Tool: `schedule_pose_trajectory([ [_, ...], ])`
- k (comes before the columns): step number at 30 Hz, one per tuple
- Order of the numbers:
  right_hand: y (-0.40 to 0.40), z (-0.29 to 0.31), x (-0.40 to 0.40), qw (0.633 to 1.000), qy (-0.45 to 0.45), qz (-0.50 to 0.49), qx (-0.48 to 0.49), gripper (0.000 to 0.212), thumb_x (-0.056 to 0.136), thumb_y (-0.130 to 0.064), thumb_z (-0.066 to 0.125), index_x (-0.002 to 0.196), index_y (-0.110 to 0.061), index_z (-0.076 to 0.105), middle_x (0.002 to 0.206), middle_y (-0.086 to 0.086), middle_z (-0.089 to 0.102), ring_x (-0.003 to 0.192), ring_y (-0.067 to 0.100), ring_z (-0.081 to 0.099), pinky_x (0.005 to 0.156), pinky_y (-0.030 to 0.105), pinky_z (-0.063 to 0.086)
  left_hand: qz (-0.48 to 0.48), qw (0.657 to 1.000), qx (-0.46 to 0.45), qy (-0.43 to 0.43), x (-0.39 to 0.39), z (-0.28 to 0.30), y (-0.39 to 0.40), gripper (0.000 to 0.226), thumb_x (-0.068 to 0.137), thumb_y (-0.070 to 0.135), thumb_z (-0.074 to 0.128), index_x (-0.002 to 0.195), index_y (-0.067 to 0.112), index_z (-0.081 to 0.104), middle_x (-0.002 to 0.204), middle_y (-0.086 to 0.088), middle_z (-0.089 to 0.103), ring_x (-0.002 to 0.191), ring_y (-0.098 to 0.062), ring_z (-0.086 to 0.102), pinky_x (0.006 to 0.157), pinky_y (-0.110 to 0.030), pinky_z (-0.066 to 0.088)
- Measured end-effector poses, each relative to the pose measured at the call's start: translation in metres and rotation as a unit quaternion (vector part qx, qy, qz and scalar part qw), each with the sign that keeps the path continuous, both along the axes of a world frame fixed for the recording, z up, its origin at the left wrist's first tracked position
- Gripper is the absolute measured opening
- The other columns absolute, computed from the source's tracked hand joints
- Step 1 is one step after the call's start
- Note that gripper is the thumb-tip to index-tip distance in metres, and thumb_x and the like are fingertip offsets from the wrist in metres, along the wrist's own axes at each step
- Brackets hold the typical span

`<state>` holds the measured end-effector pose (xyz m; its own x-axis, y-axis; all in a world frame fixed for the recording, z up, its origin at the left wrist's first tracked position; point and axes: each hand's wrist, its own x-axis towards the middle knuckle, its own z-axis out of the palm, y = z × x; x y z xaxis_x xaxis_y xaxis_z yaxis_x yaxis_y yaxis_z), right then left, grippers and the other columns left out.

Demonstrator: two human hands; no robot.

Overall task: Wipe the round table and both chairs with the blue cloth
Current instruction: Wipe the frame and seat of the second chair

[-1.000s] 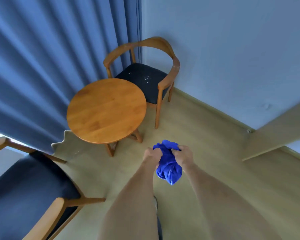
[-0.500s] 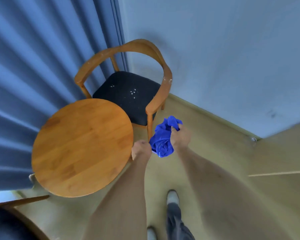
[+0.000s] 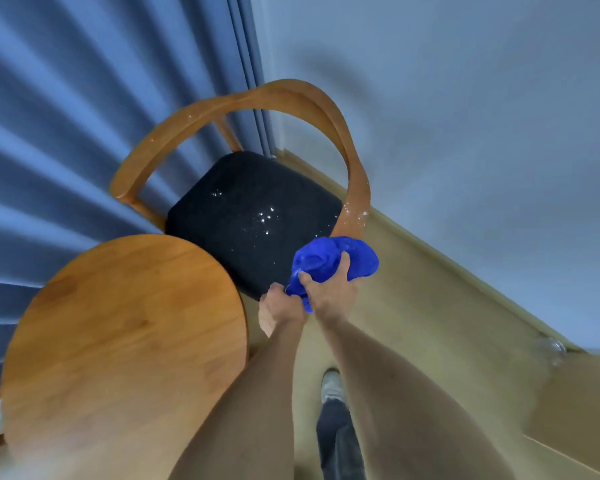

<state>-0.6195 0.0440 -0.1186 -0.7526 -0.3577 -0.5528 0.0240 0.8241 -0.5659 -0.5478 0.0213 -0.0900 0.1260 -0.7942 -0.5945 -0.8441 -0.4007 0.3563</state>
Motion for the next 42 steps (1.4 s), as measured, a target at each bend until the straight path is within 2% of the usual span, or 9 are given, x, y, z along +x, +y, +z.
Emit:
schedule_pose_trajectory([
  [6, -0.040, -0.019, -0.027, 0.997, 0.046, -0.046, 0.041, 0.111, 0.072, -0.061, 0.069, 0.153, -0.036, -0.003, 0.135, 0.029, 0.037, 0.110, 0.038, 0.047, 0.088, 0.041, 0.046, 0.014, 0.999, 0.024, -0.027, -0.040, -0.021, -0.041, 0.018, 0.083, 0.014, 0.051, 0.095, 0.017, 0.064, 0.099, -0.009, 0.065, 0.088, -0.031, 0.060, 0.071, -0.032, 0.044],
  [9, -0.075, -0.022, -0.068, 0.991, 0.069, -0.069, 0.093, 0.114, 0.073, -0.062, 0.071, 0.154, -0.034, -0.004, 0.144, 0.029, 0.029, 0.120, 0.040, 0.043, 0.098, 0.052, 0.044, 0.000, 0.999, 0.030, -0.034, -0.065, -0.031, -0.059, 0.010, 0.086, 0.017, 0.049, 0.084, 0.018, 0.058, 0.089, -0.006, 0.063, 0.072, -0.024, 0.057, 0.069, -0.033, 0.047],
  [14, -0.124, -0.033, -0.132, 0.980, 0.112, -0.037, 0.160, 0.117, 0.072, -0.058, 0.074, 0.153, -0.031, -0.004, 0.149, 0.030, 0.023, 0.130, 0.043, 0.037, 0.103, 0.055, 0.039, 0.001, 0.999, -0.026, -0.021, -0.102, -0.057, -0.087, 0.023, 0.096, 0.020, 0.044, 0.102, 0.012, 0.065, 0.102, -0.009, 0.065, 0.090, -0.028, 0.062, 0.073, -0.035, 0.049],
  [23, -0.182, -0.047, -0.156, 0.953, 0.184, -0.087, 0.222, 0.109, 0.072, -0.052, 0.074, 0.149, -0.031, 0.000, 0.145, 0.027, 0.030, 0.127, 0.041, 0.039, 0.103, 0.056, 0.037, -0.011, 1.000, 0.001, 0.000, -0.147, -0.076, -0.176, 0.023, 0.096, 0.017, 0.043, 0.102, 0.010, 0.064, 0.094, -0.009, 0.065, 0.076, -0.022, 0.057, 0.063, -0.033, 0.049],
  [28, -0.208, -0.045, -0.185, 0.959, 0.208, -0.018, 0.190, 0.103, 0.075, -0.050, 0.074, 0.150, -0.031, 0.007, 0.145, 0.024, 0.031, 0.128, 0.041, 0.040, 0.106, 0.056, 0.036, -0.005, 1.000, 0.013, 0.009, -0.149, -0.071, -0.227, 0.022, 0.092, 0.013, 0.041, 0.099, 0.014, 0.062, 0.091, -0.005, 0.063, 0.078, -0.024, 0.058, 0.065, -0.034, 0.049],
  [31, -0.240, -0.043, -0.221, 0.967, 0.200, 0.058, 0.148, 0.103, 0.076, -0.053, 0.074, 0.151, -0.030, 0.006, 0.142, 0.022, 0.035, 0.125, 0.041, 0.043, 0.103, 0.056, 0.041, 0.013, 1.000, 0.024, 0.005, -0.148, -0.073, -0.252, 0.020, 0.091, 0.011, 0.040, 0.093, 0.015, 0.059, 0.082, -0.003, 0.058, 0.069, -0.021, 0.053, 0.058, -0.030, 0.042],
  [35, -0.289, -0.041, -0.256, 0.977, 0.187, 0.078, 0.063, 0.101, 0.076, -0.050, 0.076, 0.151, -0.029, 0.011, 0.132, 0.019, 0.042, 0.114, 0.037, 0.050, 0.094, 0.050, 0.050, 0.027, 0.999, 0.031, -0.004, -0.148, -0.078, -0.277, 0.018, 0.092, 0.011, 0.039, 0.089, 0.015, 0.057, 0.071, 0.002, 0.050, 0.057, -0.014, 0.045, 0.051, -0.027, 0.036],
  [38, -0.317, -0.038, -0.261, 0.963, 0.245, 0.113, 0.010, 0.095, 0.077, -0.052, 0.073, 0.150, -0.027, 0.017, 0.127, 0.018, 0.045, 0.108, 0.035, 0.051, 0.092, 0.049, 0.050, 0.053, 0.998, 0.030, -0.012, -0.143, -0.083, -0.296, 0.019, 0.089, 0.011, 0.040, 0.087, 0.014, 0.059, 0.070, 0.001, 0.053, 0.057, -0.014, 0.046, 0.054, -0.029, 0.039],
  [42, -0.353, -0.027, -0.256, 0.934, 0.323, 0.148, 0.050, 0.091, 0.078, -0.052, 0.071, 0.150, -0.024, 0.021, 0.134, 0.021, 0.044, 0.113, 0.036, 0.050, 0.097, 0.049, 0.046, 0.111, 0.993, 0.029, -0.021, -0.140, -0.076, -0.319, 0.017, 0.090, 0.011, 0.041, 0.087, 0.018, 0.056, 0.075, -0.001, 0.059, 0.061, -0.016, 0.053, 0.059, -0.032, 0.044],
])
